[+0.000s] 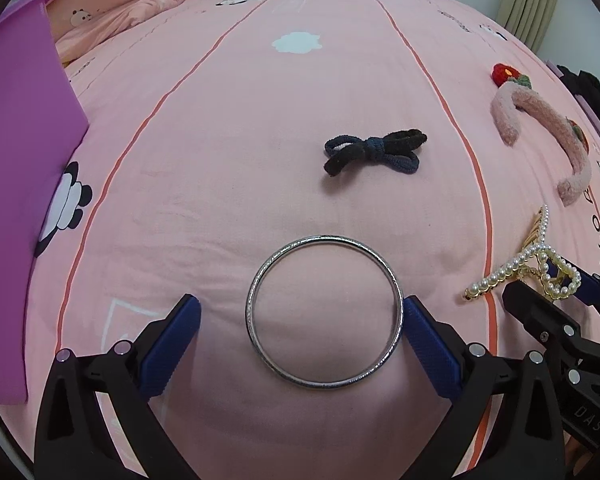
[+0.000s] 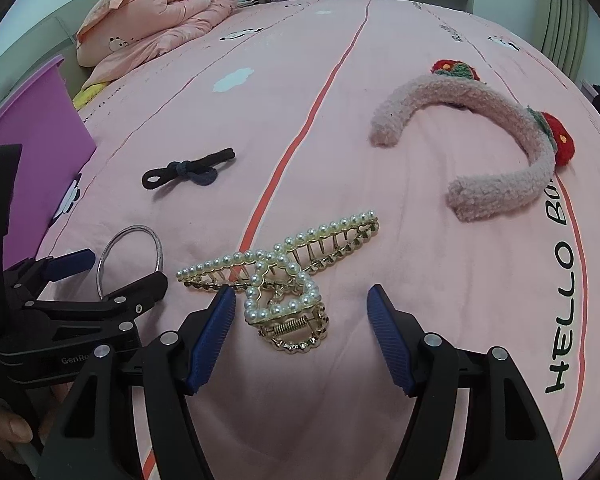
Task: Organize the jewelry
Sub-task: 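Grasp the silver bangle with left tool while right grasps the pearl hair claw, then carry the bangle into the tub and release while right drops the hair claw, then move both tools back toward the black bow tie and pink headband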
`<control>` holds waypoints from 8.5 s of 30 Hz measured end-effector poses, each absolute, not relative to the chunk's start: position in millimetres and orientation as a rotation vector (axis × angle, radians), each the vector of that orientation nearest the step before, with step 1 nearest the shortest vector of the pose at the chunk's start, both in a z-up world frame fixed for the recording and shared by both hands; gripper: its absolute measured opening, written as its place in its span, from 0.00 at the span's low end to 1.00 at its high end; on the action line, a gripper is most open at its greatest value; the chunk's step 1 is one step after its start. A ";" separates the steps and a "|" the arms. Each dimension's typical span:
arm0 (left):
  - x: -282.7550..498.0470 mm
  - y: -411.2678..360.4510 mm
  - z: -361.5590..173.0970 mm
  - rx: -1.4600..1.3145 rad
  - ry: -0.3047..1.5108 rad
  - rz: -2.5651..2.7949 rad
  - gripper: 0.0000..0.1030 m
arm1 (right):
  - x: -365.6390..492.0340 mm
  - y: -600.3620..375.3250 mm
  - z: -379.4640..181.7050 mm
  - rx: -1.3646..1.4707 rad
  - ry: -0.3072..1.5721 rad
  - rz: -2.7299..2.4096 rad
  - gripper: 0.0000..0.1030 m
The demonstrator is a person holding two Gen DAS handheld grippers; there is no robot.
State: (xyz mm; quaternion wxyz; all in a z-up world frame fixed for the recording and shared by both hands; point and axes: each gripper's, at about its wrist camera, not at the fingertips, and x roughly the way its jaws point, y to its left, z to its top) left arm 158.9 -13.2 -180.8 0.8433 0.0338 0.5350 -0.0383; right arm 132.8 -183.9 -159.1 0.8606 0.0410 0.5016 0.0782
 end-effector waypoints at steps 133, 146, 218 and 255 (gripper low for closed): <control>72.2 337.4 8.0 -0.188 0.870 0.351 0.93 | 182.2 185.3 28.8 -0.160 0.841 0.605 0.47; 64.2 337.8 14.1 -0.198 0.865 0.360 0.93 | 173.5 178.7 38.1 -0.143 0.827 0.606 0.51; 59.8 31.6 -19.7 -0.032 0.939 -0.065 0.94 | 15.4 -281.0 -32.9 0.276 0.901 -0.066 0.72; 215.3 -42.6 -144.9 0.024 1.108 -0.055 0.94 | 202.0 -351.2 -134.7 0.379 1.059 -0.150 0.72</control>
